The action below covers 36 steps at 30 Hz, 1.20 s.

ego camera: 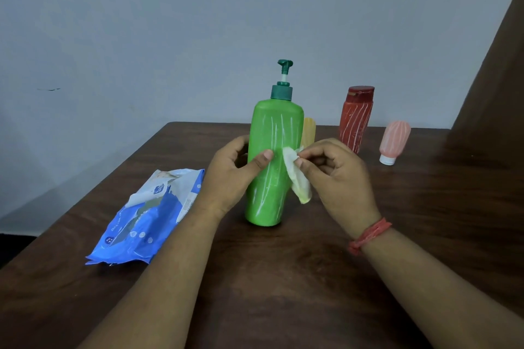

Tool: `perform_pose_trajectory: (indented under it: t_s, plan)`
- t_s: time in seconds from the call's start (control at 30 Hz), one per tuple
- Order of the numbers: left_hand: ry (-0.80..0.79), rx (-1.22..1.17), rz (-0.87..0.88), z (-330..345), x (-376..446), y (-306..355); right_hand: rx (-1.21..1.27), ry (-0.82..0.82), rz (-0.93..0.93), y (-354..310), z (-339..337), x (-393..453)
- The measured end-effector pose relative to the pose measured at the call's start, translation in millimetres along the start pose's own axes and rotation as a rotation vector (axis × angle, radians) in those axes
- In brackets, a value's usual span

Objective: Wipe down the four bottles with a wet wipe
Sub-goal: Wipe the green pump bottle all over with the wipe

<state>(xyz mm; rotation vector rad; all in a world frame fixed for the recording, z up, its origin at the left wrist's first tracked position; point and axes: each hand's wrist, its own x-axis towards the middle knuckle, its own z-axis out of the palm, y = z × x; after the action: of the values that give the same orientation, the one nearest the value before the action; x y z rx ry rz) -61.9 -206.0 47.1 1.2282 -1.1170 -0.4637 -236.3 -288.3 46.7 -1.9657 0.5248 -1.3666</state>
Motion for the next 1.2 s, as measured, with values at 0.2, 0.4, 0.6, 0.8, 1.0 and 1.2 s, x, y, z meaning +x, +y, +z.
perform_pose_trajectory:
  t_s: [0.2,0.4,0.6,0.8,1.0,1.2]
  plan:
    - [-0.003,0.030,0.022,4.6,-1.9,4.1,-0.269,0.258,-0.322,-24.7,-21.2,13.4]
    - [-0.023,0.043,0.050,15.8,-5.8,7.8,-0.524,0.113,-0.486,-24.3,-22.2,17.8]
    - [-0.031,-0.063,0.022,14.1,-6.8,9.9,-0.658,0.010,-0.609,-16.7,-19.2,17.3]
    - [-0.058,-0.087,0.005,14.9,-8.3,11.7,-0.623,0.056,-0.573,-18.5,-18.9,17.8]
    - [-0.069,-0.083,-0.007,15.1,-9.8,12.9,-0.592,0.147,-0.550,-22.8,-23.7,25.1]
    - [-0.062,-0.107,0.008,15.7,-9.8,14.1,-0.631,0.044,-0.601,-19.2,-18.7,15.0]
